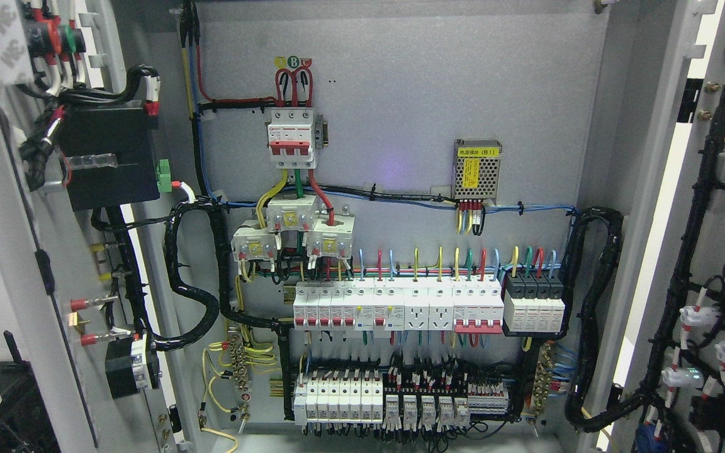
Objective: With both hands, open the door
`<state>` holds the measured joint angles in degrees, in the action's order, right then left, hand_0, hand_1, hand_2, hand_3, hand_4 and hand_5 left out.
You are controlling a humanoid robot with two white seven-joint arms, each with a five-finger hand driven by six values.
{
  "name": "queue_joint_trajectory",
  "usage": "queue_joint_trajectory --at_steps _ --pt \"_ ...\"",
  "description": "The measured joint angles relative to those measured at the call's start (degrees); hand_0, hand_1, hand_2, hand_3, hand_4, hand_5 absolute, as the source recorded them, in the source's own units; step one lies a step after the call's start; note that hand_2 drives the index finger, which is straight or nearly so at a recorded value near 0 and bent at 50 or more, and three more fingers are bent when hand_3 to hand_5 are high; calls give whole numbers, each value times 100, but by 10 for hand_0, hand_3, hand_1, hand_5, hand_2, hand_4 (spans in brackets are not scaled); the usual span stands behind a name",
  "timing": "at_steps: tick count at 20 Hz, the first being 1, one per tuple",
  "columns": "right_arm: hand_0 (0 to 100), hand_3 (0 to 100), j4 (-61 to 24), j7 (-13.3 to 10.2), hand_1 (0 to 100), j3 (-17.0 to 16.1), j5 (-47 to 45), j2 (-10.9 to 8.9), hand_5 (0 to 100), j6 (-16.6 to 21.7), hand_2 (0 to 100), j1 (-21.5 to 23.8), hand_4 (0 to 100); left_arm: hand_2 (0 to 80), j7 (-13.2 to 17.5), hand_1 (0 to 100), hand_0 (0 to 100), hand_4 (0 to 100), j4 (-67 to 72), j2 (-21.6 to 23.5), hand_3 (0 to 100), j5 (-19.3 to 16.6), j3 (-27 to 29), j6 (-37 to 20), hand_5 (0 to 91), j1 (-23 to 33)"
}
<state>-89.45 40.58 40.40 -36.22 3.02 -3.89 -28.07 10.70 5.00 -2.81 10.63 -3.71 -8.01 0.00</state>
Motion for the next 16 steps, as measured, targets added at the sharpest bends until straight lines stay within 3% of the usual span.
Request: queue_joint_trajectory --at_steps 6,16 --pt "383 0 168 -57 0 -148 0 -9 0 19 0 1 0 0 0 0 0 0 0 0 0 1 -5 -39 0 0" --pt "383 0 395 -1022 0 -499 0 -49 0 73 0 337 0 0 25 0 0 0 -23 1 0 -10 -118 -40 0 0"
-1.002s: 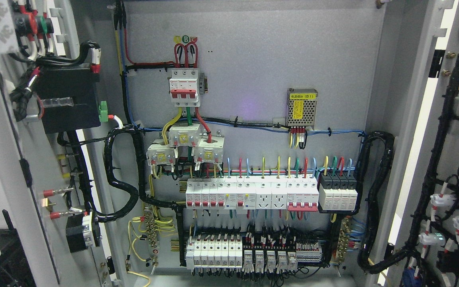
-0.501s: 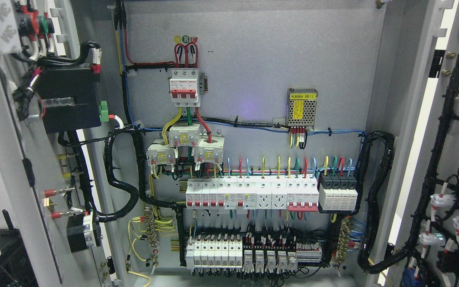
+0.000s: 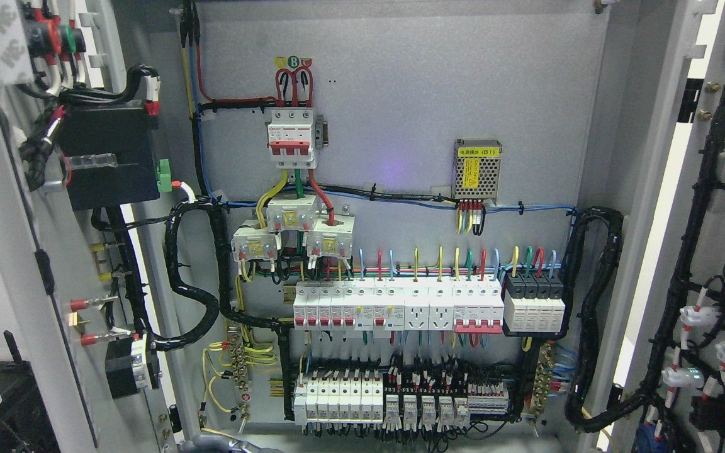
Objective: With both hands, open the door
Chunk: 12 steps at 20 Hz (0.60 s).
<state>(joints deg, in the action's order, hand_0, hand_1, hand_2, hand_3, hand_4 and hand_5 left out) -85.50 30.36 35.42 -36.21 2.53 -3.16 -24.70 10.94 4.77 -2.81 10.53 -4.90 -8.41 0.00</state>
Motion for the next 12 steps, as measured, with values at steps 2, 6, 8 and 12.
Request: queue_joint_trajectory --at_steps 2,6,8,12 --pt "383 0 15 -186 0 -75 0 -9 0 120 0 197 0 0 -18 0 0 0 -80 10 0 1 -91 -4 0 0" --pt "383 0 38 -511 0 -233 0 -77 0 324 0 628 0 0 -19 0 0 0 -552 30 0 28 -229 -36 0 288" --pt "383 0 47 -609 0 -327 0 -106 0 413 0 832 0 0 -35 0 0 0 -901 66 0 27 -281 -45 0 510" --pt "383 0 59 -683 0 -540 6 -152 0 795 0 1245 0 0 -46 0 0 0 -1890 131 0 17 -341 -40 0 1083"
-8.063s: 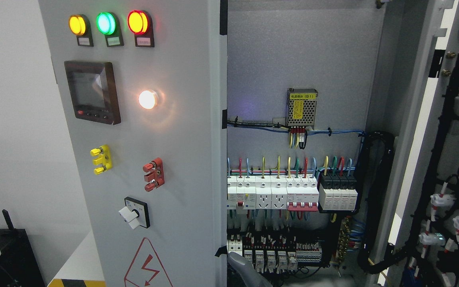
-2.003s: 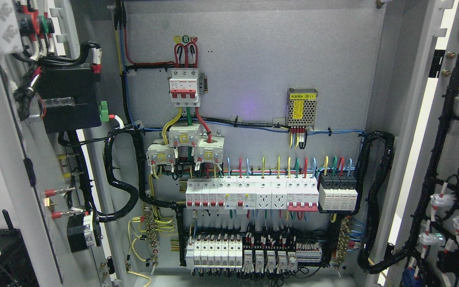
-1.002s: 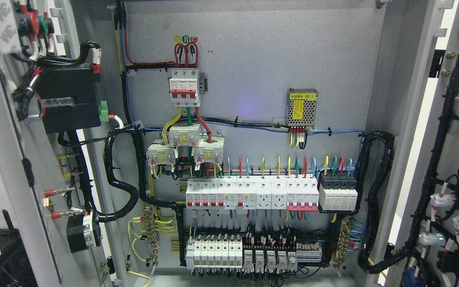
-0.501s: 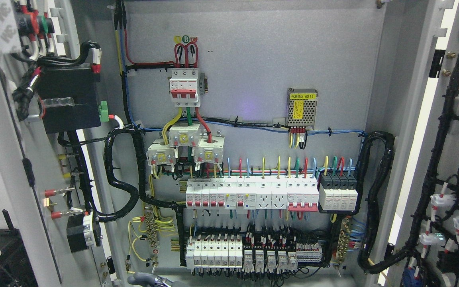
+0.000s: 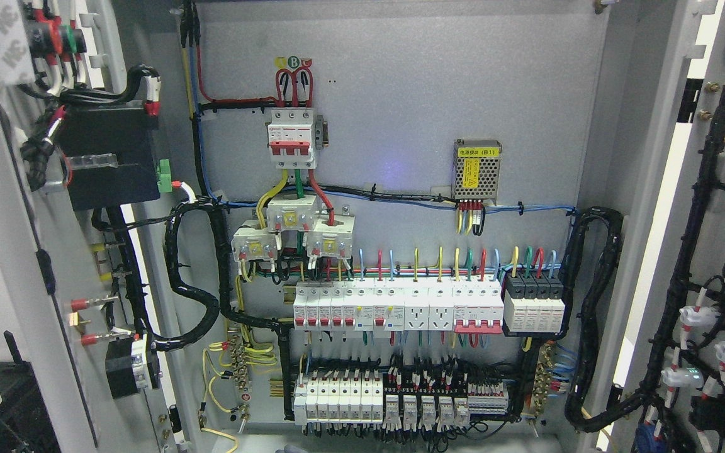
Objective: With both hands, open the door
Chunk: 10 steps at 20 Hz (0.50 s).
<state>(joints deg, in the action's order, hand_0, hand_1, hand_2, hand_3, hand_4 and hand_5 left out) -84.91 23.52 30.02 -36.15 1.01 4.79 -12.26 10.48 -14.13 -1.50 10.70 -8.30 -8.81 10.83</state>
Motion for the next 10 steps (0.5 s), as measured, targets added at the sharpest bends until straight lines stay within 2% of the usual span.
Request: queue_joint_trajectory --at_steps 6,10 --pt "383 0 -67 -22 0 -300 218 -98 0 811 0 705 0 0 -5 0 0 0 -1919 126 0 -117 47 28 0 867" --pt "383 0 -196 -34 0 -445 332 -229 0 1280 0 1288 0 0 5 0 0 0 -3129 292 0 -179 80 -544 0 1359"
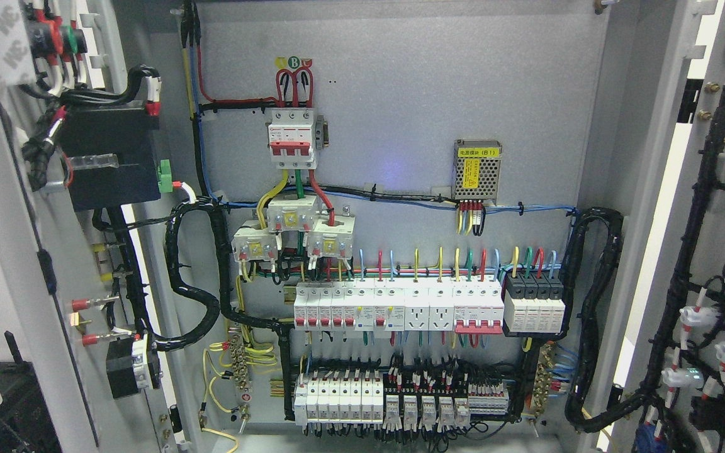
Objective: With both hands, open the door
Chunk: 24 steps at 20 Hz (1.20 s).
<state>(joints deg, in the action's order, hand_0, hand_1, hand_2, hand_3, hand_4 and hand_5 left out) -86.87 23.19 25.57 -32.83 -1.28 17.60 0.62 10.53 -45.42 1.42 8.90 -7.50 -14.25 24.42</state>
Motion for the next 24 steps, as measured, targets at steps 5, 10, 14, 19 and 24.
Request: queue_joint_trajectory --at_steps 5,10,14,19,24 --pt "383 0 -160 -1 0 -150 66 -233 0 614 0 704 0 0 10 0 0 0 -1262 211 0 -49 10 -821 0 571" --pt "383 0 -285 41 0 -311 91 -475 0 1107 0 1223 0 0 16 0 0 0 -2357 367 0 -91 9 -1696 0 1025" --pt "383 0 -424 49 0 -476 102 -622 0 1517 0 1596 0 0 26 0 0 0 -3080 460 0 -207 7 -2033 0 1239" --pt "383 0 -687 62 0 -665 108 -773 0 2103 0 2036 0 0 46 0 0 0 -3814 539 0 -284 9 -2411 0 1314" --pt "383 0 -1088 64 0 -846 120 -929 0 2380 0 2301 0 0 33 0 0 0 -4449 589 0 -315 12 -2853 0 1297"
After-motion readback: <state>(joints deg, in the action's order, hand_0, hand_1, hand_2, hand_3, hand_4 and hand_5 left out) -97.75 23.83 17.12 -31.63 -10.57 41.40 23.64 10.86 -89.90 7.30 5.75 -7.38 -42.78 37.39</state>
